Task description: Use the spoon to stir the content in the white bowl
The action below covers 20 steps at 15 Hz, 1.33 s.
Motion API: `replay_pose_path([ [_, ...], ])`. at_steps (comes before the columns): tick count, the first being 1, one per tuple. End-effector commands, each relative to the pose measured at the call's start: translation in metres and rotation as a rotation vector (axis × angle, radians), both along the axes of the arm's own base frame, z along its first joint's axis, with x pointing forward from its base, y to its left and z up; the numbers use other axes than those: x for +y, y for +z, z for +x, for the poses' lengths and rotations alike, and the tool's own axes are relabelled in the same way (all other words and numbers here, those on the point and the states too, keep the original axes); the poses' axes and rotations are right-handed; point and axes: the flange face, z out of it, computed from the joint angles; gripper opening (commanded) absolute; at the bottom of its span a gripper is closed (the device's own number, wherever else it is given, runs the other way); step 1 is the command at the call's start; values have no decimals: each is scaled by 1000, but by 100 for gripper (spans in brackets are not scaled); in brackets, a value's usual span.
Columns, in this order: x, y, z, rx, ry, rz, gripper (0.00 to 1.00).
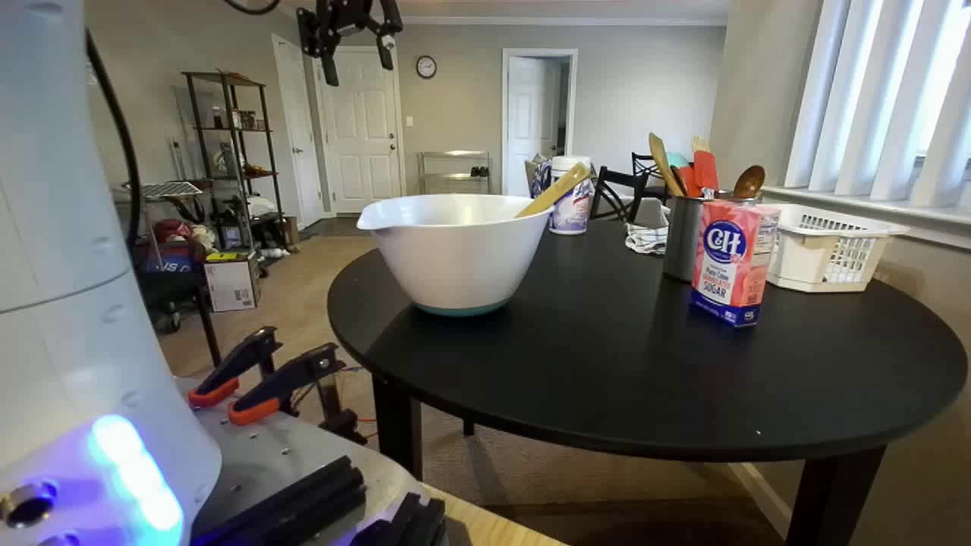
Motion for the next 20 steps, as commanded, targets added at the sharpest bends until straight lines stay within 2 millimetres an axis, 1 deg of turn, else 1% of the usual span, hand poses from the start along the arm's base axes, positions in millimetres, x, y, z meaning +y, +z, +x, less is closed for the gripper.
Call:
replay_pose_path([
  [1, 0, 0, 0, 1, 0, 0, 100],
  [14, 0, 0, 0, 1, 0, 0, 100],
  [16, -9, -5, 7, -3, 8, 8, 100],
  [17, -17, -9, 14, -3, 4, 12, 100],
  [20, -53, -20, 37, -28, -41, 41, 100],
])
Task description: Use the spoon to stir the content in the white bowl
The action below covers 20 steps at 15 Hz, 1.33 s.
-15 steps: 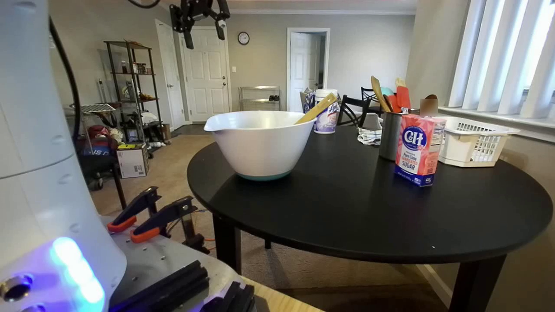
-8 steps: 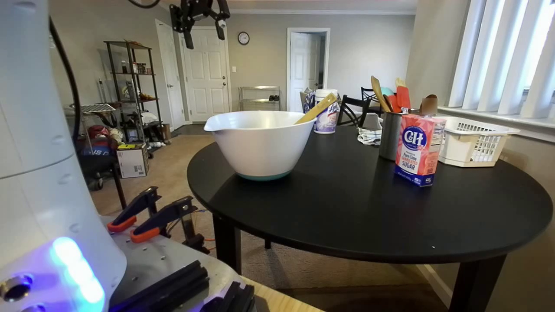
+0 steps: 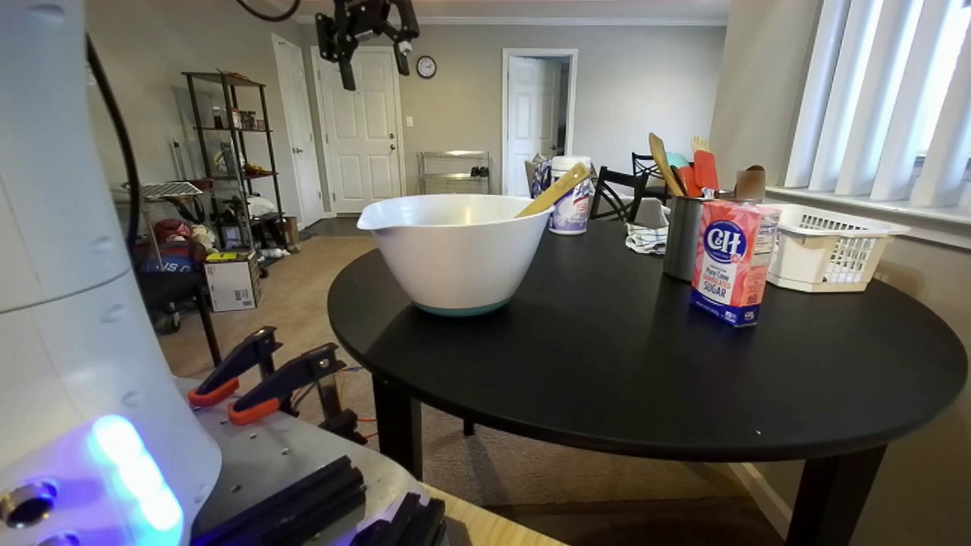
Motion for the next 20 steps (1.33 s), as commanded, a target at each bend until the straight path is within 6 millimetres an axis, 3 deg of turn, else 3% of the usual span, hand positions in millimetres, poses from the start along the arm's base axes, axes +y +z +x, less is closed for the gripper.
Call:
replay_pose_path([
  [1, -44, -20, 33, -28, -23, 40, 100],
  [6, -102, -56, 80, -12, -10, 96, 100],
  [9, -131, -79, 93, 41, -66, 111, 100],
  [11, -148, -93, 95, 98, -213, 75, 100],
  [15, -165, -111, 93, 162, -425, 50, 100],
  [20, -179, -114, 86, 198, -684, 69, 100],
])
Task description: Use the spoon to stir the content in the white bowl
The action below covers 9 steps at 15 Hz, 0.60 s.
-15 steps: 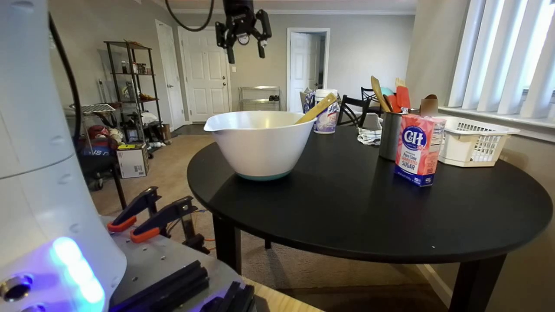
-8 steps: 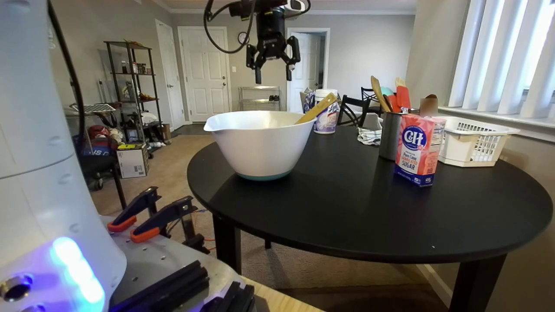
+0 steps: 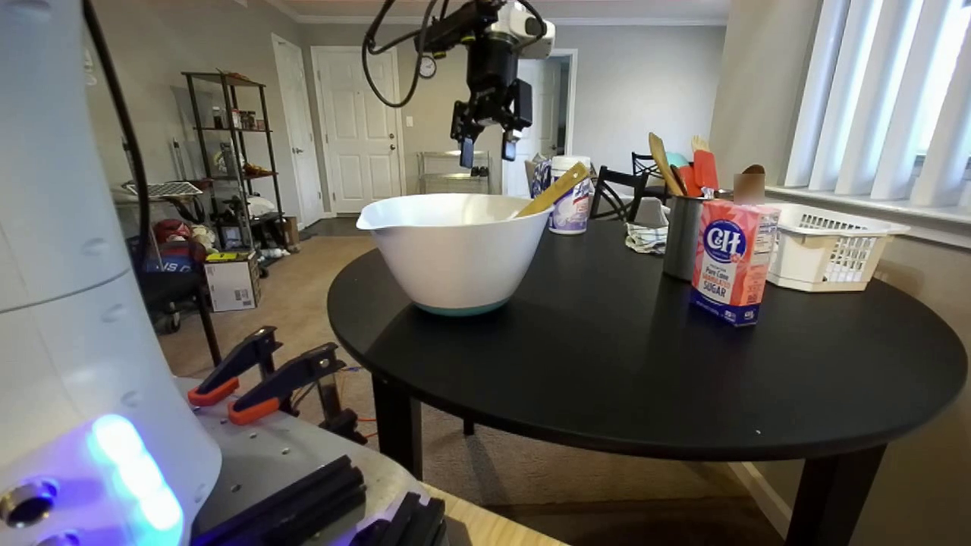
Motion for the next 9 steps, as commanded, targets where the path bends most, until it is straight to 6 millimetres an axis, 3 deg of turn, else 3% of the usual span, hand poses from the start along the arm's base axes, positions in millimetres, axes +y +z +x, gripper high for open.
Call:
replay_pose_path([
  [1, -11, 4, -4, 26, -194, 16, 100],
  [4, -14, 7, -4, 4, -345, 49, 100],
  [5, -13, 0, -2, 10, -251, 23, 100],
  [9, -15, 2, -2, 7, -310, 31, 100],
])
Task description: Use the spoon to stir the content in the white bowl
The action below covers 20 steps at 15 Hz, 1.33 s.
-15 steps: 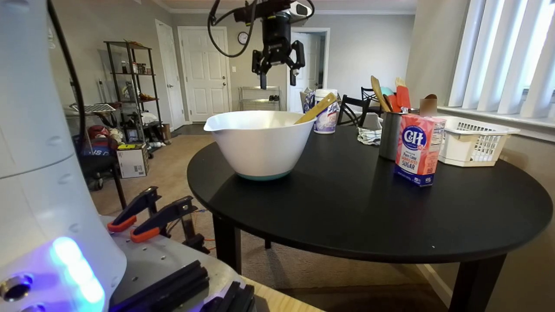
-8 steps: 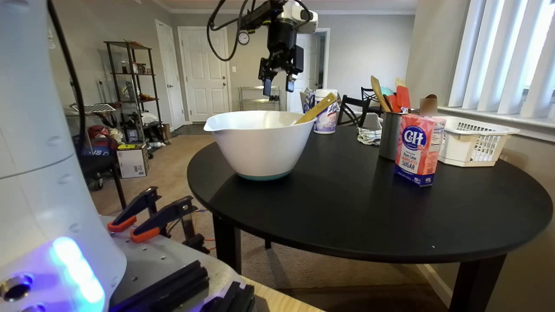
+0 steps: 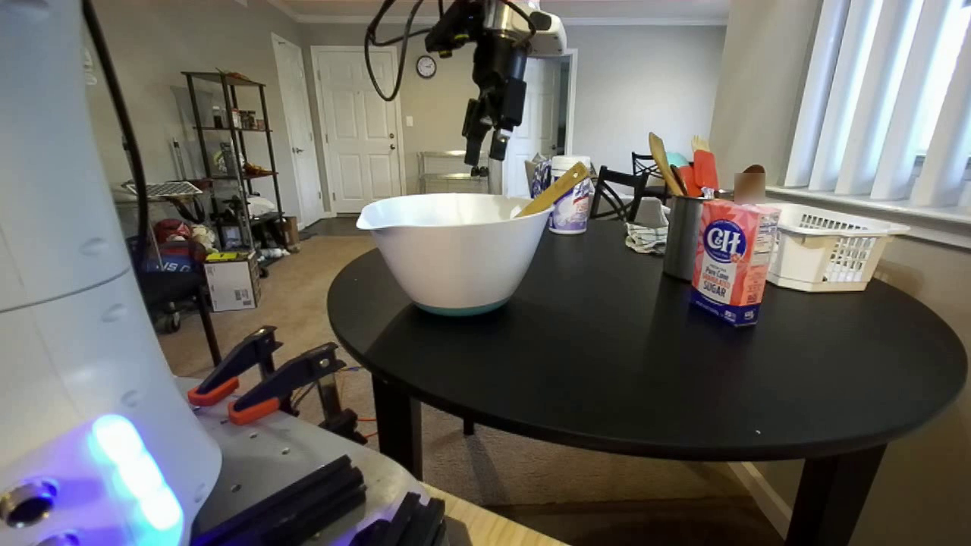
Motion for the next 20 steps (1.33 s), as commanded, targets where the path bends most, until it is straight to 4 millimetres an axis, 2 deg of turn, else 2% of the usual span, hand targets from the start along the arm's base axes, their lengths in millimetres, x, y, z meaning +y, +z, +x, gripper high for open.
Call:
replay_pose_path([
  [1, 0, 1, 0, 1, -2, 0, 100],
  [14, -3, 3, 5, -13, -21, 9, 100],
  [16, -9, 6, 11, -24, -63, 17, 100],
  [20, -27, -3, 25, 54, -249, 45, 100],
])
